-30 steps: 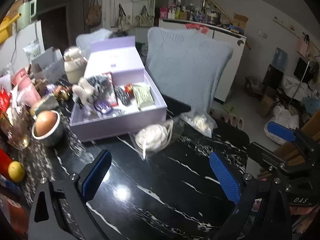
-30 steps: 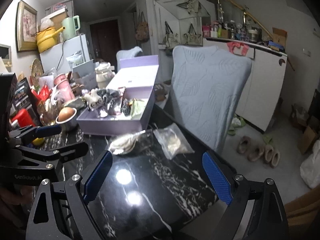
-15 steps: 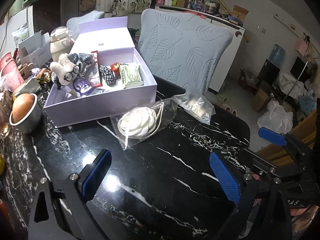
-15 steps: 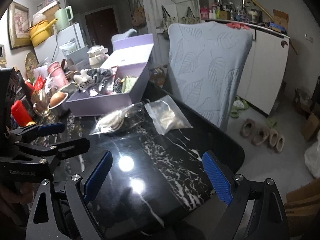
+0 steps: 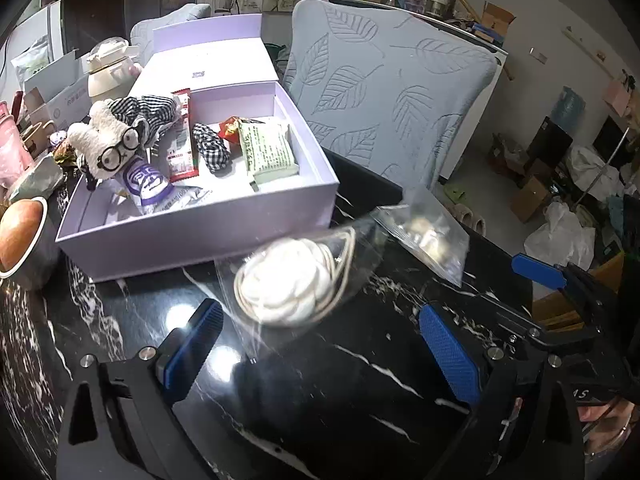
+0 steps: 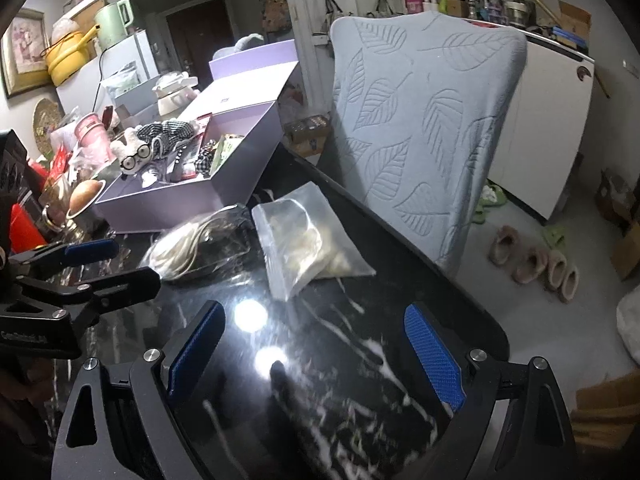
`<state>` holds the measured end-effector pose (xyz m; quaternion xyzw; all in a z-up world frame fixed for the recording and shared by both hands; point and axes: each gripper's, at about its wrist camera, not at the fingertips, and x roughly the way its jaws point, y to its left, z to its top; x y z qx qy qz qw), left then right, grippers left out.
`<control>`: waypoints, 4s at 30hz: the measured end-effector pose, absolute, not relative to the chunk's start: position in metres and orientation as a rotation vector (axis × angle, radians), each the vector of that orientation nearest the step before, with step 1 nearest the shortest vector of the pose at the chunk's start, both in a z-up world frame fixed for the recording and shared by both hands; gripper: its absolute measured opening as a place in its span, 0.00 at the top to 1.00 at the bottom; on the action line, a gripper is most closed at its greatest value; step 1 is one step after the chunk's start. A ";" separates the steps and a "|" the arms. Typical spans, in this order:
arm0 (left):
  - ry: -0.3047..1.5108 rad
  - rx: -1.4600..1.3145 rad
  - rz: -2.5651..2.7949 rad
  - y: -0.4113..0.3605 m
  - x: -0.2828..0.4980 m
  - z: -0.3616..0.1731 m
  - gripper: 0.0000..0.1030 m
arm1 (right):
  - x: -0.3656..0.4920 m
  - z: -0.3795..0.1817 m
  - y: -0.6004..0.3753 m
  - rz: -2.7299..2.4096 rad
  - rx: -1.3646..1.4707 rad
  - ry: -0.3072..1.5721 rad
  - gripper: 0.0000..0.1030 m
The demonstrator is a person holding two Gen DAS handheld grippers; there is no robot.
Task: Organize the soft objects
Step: 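Grasp the clear bag with white flower with the left gripper while the right grasps the beige zip bag, then lift both clear bags and carry them toward the lavender box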
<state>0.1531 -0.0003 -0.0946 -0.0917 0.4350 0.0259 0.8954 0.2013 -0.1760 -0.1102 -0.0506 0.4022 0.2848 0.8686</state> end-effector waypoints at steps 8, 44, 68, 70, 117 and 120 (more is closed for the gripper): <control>0.923 -0.213 0.082 0.015 0.166 -0.102 0.03 | 0.234 -0.116 -0.153 0.653 -0.140 0.844 0.10; 1.031 -0.129 0.156 0.009 0.227 -0.149 0.01 | 0.261 -0.132 -0.139 0.655 -0.201 0.893 0.44; 0.932 -0.131 0.123 0.003 0.163 -0.114 0.37 | 0.229 -0.129 -0.155 0.671 -0.107 0.912 0.48; 0.923 -0.133 0.123 0.001 0.155 -0.108 0.37 | 0.220 -0.127 -0.157 0.673 -0.095 0.912 0.49; 0.538 -0.123 0.224 0.029 0.029 0.023 0.37 | 0.091 -0.004 -0.119 0.868 -0.087 0.615 0.50; 0.512 -0.109 0.228 0.033 0.040 0.033 0.37 | 0.101 0.004 -0.113 0.860 -0.079 0.602 0.50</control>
